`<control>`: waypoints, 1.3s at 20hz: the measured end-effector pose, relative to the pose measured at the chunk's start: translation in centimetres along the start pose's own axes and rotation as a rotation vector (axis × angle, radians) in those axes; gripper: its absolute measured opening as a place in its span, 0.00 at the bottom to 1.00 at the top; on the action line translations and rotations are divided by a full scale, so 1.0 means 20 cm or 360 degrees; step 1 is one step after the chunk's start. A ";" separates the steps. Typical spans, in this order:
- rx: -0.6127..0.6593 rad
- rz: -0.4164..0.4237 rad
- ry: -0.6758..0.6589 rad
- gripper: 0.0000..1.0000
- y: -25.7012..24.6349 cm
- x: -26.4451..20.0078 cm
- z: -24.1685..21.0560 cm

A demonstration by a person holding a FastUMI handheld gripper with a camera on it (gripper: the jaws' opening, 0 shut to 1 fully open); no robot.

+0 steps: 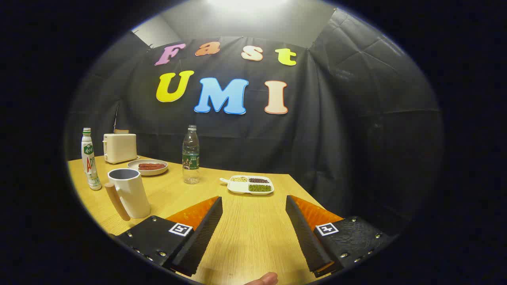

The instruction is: Take the bottle from table, then pour the juice into the cup, finally place the bottle on the coaster

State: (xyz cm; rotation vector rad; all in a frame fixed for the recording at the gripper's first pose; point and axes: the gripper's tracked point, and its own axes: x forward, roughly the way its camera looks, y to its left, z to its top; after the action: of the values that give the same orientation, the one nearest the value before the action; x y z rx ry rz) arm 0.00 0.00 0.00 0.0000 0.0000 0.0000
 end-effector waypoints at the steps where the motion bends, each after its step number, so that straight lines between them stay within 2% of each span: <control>1: 0.0032 -0.0022 -0.0049 0.98 0.00 0.00 0.06; 3: 0.0036 -0.0054 -0.0099 0.97 0.03 0.00 0.17; 6: 0.0003 -0.0127 -0.0063 0.97 0.11 -0.03 0.23; 13: 0.0047 -0.0292 -0.0046 0.97 0.51 -0.20 0.31; 18: 0.0030 -0.0145 -0.0124 0.97 0.94 -0.35 0.43; 26: 0.0147 0.0140 -0.0126 0.97 1.57 -0.50 0.41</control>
State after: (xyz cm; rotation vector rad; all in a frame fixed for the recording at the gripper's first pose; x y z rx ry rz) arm -10.01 31.39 8.12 0.0924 -0.0789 0.0879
